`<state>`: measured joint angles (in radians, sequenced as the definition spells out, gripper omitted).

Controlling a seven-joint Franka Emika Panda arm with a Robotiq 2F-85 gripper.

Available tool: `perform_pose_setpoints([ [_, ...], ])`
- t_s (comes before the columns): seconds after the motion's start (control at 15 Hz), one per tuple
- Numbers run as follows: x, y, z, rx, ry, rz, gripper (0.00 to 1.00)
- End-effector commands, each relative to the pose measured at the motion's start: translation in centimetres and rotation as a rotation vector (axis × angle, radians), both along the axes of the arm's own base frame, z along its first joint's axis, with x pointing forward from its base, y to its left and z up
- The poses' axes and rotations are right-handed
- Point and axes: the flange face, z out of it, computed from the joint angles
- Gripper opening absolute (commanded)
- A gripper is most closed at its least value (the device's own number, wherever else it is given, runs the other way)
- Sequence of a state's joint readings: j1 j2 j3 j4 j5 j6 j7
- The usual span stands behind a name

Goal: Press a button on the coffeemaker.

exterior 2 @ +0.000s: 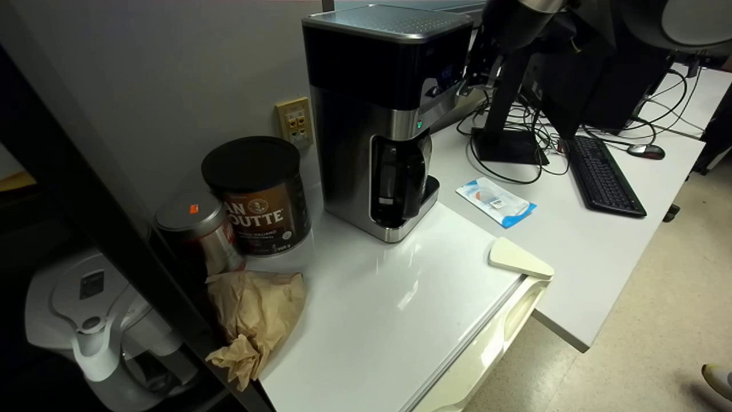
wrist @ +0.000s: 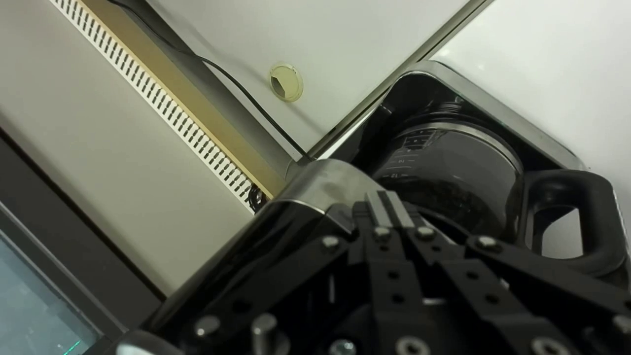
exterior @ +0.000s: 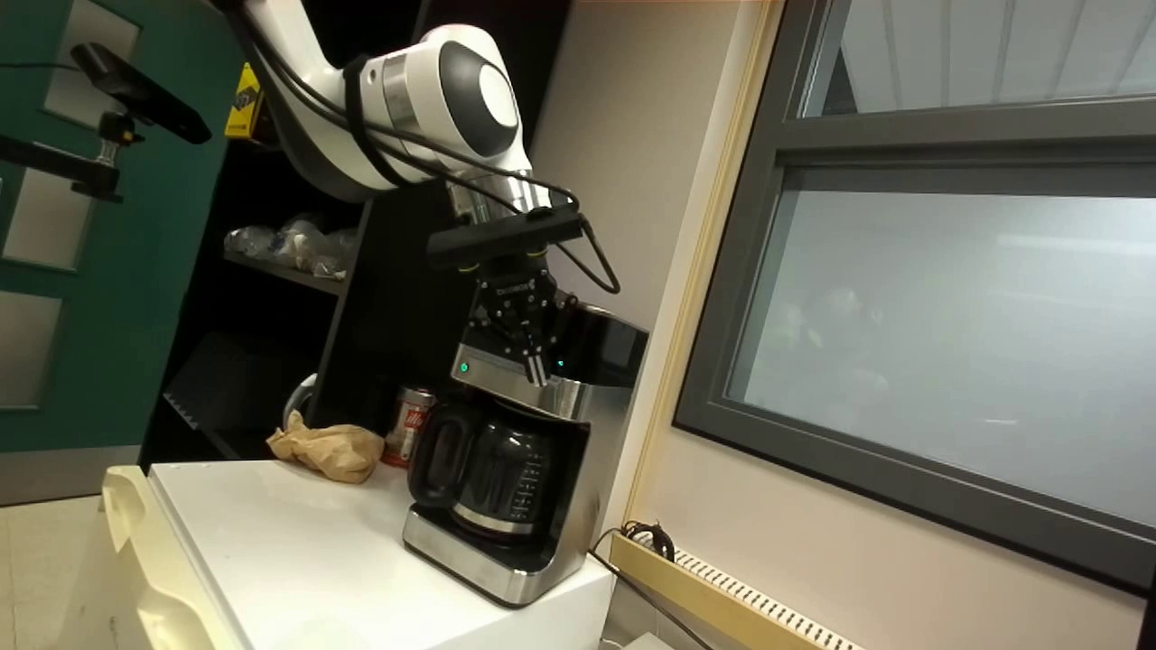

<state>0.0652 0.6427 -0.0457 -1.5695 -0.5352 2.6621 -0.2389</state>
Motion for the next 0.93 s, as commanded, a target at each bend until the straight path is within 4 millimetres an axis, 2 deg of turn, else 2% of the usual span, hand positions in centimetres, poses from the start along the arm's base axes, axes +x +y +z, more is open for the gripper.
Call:
perform_pose_setpoints([
  [0.0,-0.7,0.3,0.3,-0.018,0.038,0.027,0.00],
  [0.87,-10.8,-0.6,1.3,-0.110,0.141,0.151,0.00],
])
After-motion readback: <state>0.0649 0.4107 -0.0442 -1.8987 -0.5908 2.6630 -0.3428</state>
